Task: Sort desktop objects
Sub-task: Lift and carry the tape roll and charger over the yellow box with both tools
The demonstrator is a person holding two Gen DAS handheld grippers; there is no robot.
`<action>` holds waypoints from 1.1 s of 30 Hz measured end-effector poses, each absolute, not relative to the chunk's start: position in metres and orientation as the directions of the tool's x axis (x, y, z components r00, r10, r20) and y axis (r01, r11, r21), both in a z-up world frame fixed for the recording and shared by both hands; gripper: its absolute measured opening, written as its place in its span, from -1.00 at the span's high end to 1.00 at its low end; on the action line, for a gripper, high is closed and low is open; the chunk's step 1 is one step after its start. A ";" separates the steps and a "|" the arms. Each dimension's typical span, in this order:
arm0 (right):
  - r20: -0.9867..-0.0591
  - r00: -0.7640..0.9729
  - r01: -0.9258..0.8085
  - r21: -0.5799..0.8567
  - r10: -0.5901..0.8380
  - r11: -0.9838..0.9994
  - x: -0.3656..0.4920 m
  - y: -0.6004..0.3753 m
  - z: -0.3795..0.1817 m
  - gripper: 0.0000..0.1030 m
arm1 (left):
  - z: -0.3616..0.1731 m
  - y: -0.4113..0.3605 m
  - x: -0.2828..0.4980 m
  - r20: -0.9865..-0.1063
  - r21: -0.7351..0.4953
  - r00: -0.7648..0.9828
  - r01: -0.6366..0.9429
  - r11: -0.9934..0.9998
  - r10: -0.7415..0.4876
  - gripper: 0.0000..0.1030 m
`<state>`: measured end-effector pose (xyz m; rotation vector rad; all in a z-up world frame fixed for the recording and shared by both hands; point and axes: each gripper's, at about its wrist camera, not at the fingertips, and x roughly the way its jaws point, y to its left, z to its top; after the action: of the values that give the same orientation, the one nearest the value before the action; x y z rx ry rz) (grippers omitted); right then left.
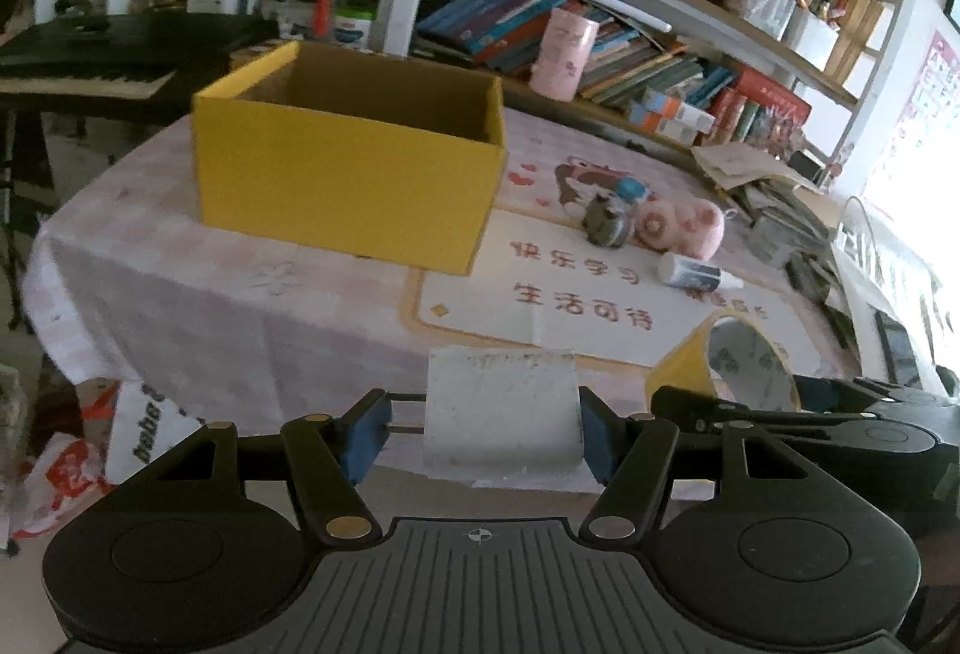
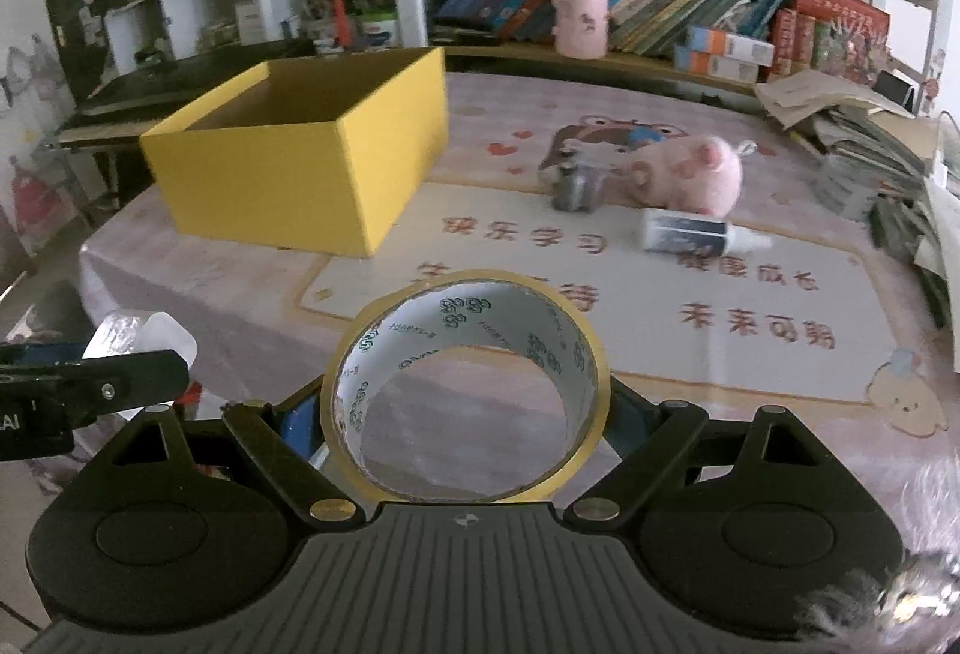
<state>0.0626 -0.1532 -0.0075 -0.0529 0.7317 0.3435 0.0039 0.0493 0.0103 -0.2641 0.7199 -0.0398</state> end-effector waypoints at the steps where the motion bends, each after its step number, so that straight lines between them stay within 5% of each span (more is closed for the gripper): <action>1: -0.662 0.689 -0.331 0.073 0.294 0.941 0.060 -0.150 -0.007 -0.70 | 0.011 0.053 0.000 -0.645 -0.253 0.755 -0.060 0.966 -0.122 -0.27; 33: -0.651 0.641 -0.497 0.053 0.408 0.866 0.044 -0.093 -0.003 -0.70 | 0.016 0.094 -0.035 -0.618 -0.254 0.786 -0.182 0.950 -0.014 -0.27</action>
<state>0.0441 -0.0925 -0.0034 -0.1350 0.7071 0.5177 -0.0352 0.0936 0.0157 -0.3099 0.6623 0.0918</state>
